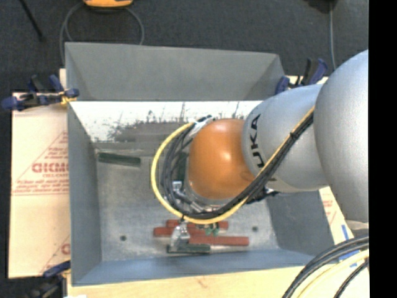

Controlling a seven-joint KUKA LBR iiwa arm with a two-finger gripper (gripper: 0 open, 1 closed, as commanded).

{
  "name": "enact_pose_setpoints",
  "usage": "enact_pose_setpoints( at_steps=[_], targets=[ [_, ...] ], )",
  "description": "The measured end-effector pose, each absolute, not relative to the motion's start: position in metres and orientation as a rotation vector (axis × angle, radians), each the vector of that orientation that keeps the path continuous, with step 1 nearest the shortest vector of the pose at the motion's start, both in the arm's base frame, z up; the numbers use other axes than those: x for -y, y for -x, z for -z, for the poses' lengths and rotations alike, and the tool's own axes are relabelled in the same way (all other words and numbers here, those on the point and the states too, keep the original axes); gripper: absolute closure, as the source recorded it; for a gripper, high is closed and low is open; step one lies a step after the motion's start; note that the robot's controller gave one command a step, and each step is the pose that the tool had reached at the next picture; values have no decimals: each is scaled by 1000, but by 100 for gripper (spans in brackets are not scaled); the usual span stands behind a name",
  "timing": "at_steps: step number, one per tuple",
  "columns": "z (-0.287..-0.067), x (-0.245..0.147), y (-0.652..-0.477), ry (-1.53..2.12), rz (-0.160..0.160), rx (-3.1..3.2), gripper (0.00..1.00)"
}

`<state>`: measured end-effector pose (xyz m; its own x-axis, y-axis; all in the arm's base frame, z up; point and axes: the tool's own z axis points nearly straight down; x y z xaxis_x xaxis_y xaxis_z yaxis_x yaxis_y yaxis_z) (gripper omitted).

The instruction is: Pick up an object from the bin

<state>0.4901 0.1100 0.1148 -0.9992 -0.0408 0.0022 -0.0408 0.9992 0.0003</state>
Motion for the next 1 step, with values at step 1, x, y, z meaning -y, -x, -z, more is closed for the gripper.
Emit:
enact_pose_setpoints(
  at_steps=[1],
  targets=[
    [-102, -77, -490, -325, 2, 3126, 100]
  ],
)
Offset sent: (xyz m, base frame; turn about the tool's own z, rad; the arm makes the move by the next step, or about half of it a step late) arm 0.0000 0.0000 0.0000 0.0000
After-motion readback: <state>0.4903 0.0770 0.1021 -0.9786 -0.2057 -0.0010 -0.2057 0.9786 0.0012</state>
